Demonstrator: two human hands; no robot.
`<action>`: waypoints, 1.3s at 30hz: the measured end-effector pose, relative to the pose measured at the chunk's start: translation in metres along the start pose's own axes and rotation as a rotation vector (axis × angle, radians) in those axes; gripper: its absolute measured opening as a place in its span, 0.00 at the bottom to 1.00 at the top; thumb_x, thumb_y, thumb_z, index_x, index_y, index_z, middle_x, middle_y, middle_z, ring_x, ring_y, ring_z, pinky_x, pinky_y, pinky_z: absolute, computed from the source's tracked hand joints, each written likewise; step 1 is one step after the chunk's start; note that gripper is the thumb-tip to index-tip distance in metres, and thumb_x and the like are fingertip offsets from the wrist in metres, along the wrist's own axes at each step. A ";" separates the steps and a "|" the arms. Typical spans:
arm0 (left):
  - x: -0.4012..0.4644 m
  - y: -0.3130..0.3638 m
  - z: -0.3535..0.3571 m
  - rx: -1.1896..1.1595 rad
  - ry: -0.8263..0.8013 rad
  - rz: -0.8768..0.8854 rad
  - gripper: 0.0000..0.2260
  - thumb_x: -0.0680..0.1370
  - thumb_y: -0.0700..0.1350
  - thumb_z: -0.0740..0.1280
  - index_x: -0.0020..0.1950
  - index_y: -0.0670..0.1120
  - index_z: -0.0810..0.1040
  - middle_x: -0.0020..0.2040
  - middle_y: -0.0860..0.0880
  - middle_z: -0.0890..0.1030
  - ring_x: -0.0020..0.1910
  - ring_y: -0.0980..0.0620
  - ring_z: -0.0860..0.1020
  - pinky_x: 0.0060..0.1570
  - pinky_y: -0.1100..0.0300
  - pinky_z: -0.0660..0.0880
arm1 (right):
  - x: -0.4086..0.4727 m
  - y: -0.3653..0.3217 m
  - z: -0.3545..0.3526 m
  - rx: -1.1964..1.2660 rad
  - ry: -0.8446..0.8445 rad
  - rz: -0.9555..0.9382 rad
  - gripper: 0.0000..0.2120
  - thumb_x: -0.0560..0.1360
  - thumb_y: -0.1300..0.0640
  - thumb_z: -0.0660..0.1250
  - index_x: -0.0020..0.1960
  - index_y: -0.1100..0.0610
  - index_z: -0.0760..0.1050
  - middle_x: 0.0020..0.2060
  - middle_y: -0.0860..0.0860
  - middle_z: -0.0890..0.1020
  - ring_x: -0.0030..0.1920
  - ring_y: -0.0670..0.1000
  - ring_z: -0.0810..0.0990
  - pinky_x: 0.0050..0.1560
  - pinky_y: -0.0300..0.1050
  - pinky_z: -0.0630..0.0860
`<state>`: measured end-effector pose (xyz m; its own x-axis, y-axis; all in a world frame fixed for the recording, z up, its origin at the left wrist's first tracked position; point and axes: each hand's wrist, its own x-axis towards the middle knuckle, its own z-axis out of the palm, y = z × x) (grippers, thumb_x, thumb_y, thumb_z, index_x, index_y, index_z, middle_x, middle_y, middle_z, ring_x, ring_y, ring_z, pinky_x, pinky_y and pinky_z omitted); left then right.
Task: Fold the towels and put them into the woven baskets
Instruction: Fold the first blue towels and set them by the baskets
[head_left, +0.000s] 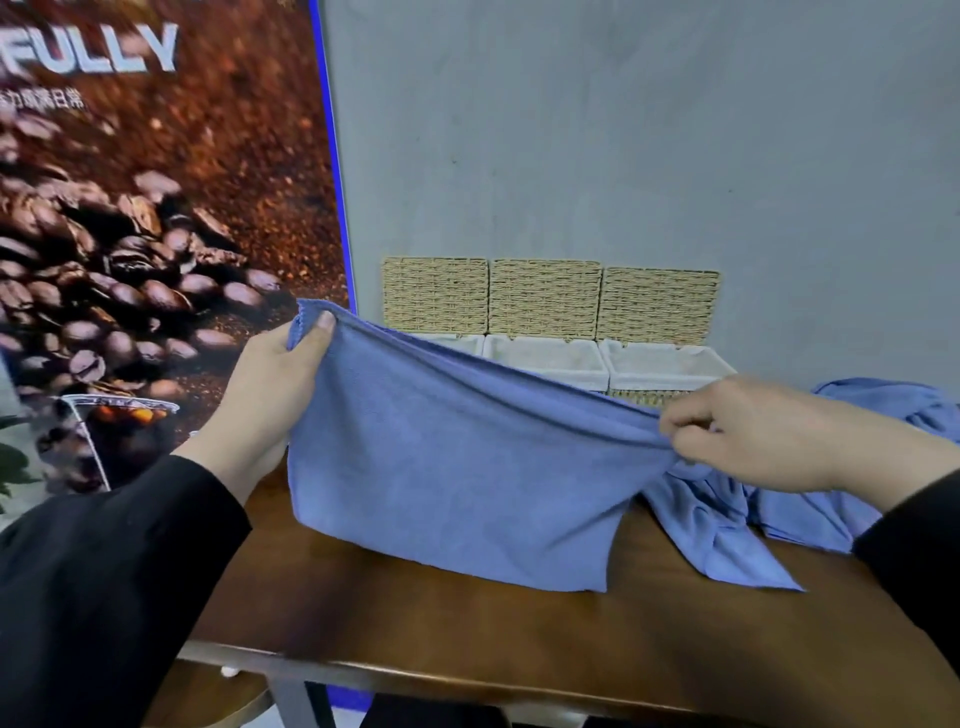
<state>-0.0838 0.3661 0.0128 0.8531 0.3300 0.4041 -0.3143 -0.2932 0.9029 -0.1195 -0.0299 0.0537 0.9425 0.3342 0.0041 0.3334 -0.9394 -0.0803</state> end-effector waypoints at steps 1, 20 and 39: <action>0.000 0.002 0.000 -0.010 0.013 -0.006 0.17 0.83 0.57 0.62 0.50 0.45 0.83 0.42 0.54 0.83 0.38 0.60 0.79 0.42 0.57 0.74 | -0.003 -0.001 -0.003 0.081 0.015 -0.002 0.15 0.81 0.48 0.62 0.38 0.54 0.72 0.31 0.51 0.74 0.30 0.47 0.66 0.34 0.43 0.66; -0.017 0.021 -0.010 -0.229 -0.172 -0.075 0.15 0.84 0.53 0.62 0.55 0.48 0.86 0.55 0.43 0.86 0.56 0.45 0.84 0.57 0.48 0.75 | -0.009 -0.003 -0.020 1.295 0.528 -0.048 0.08 0.80 0.61 0.67 0.54 0.48 0.75 0.35 0.51 0.83 0.32 0.49 0.77 0.28 0.41 0.73; -0.072 -0.101 0.129 0.897 -0.772 0.235 0.22 0.85 0.54 0.57 0.79 0.54 0.63 0.77 0.53 0.66 0.76 0.50 0.64 0.72 0.53 0.63 | 0.076 -0.030 0.172 0.412 0.096 -0.044 0.23 0.81 0.40 0.59 0.73 0.47 0.70 0.67 0.39 0.73 0.69 0.44 0.71 0.64 0.37 0.66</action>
<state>-0.0594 0.2561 -0.1260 0.9342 -0.3488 0.0742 -0.3555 -0.8941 0.2725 -0.0621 0.0369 -0.1148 0.9318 0.3465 0.1079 0.3550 -0.8082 -0.4699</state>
